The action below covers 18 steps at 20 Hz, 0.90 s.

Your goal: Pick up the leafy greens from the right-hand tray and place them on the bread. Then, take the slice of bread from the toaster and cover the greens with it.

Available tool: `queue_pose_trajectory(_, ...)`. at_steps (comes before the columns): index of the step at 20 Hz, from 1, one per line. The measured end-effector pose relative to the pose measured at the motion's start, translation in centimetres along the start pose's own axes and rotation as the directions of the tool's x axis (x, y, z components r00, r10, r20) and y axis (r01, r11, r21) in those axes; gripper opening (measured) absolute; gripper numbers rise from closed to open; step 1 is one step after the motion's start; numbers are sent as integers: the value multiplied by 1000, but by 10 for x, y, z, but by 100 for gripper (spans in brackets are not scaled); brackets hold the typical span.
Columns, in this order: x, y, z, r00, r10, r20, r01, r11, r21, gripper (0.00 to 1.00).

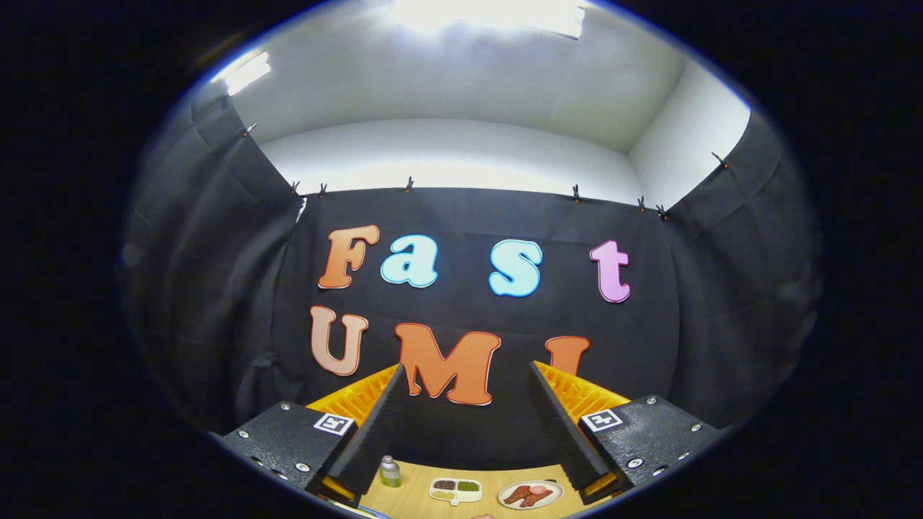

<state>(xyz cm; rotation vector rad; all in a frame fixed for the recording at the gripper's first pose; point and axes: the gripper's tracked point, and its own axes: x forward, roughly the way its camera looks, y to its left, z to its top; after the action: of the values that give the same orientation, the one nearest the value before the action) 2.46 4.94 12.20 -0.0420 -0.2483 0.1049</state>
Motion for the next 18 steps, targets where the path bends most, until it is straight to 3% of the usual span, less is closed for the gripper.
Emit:
queue_pose_trajectory(11, -4, -12, 4, 1000, -26, -11, 26, 1000, 8, 100)
queue_pose_trajectory(18, 1, -2, 4, 1000, 12, -4, -12, 999, 39, 100)
